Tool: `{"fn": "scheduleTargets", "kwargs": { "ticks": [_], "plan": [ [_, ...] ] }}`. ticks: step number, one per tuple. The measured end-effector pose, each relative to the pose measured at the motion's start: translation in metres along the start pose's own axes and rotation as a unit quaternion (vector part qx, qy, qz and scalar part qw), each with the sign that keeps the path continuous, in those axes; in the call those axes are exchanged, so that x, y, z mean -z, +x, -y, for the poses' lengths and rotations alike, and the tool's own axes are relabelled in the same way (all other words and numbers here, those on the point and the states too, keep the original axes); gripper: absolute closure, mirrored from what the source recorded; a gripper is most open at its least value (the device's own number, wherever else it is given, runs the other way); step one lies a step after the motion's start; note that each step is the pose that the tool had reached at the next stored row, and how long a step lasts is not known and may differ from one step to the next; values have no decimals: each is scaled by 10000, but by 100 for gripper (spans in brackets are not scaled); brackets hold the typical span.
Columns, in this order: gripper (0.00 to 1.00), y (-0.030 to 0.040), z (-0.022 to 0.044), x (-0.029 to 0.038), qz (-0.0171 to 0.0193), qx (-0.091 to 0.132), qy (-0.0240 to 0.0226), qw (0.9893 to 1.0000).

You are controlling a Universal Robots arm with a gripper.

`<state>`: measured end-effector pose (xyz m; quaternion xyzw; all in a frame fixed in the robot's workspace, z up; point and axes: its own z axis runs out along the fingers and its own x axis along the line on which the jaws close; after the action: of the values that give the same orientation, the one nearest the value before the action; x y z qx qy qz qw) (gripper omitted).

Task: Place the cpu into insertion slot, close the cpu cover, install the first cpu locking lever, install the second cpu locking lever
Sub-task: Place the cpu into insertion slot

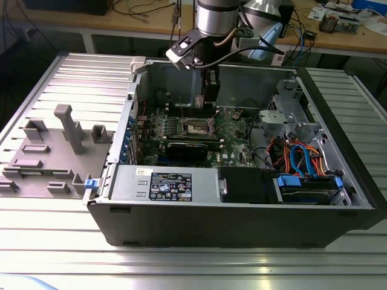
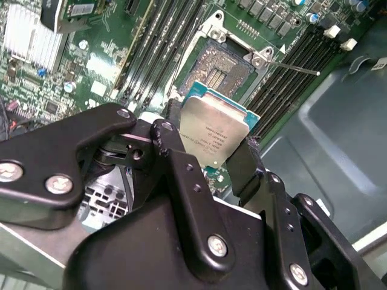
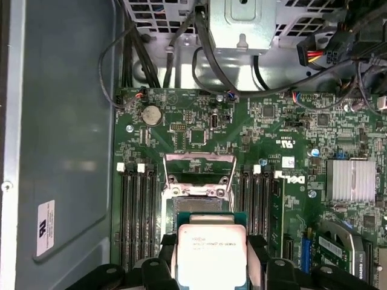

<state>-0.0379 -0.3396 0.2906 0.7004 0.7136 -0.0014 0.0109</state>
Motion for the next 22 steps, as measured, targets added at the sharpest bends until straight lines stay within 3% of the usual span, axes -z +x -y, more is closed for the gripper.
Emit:
{"fn": "scheduleTargets", "kwargs": {
  "ticks": [4, 9, 12, 14, 17, 22],
  "plan": [
    [46, 2, 0, -37, 0, -13, 48, 10000],
    [46, 3, 0, -49, -3, -13, 39, 10000],
    [46, 4, 2, -95, -5, -13, 27, 10000],
    [46, 4, 7, -118, -3, -14, -8, 10000],
    [46, 5, 36, -137, -2, -17, -189, 9998],
    [46, 8, 70, -263, -5, -17, -196, 9998]
  ]
}}
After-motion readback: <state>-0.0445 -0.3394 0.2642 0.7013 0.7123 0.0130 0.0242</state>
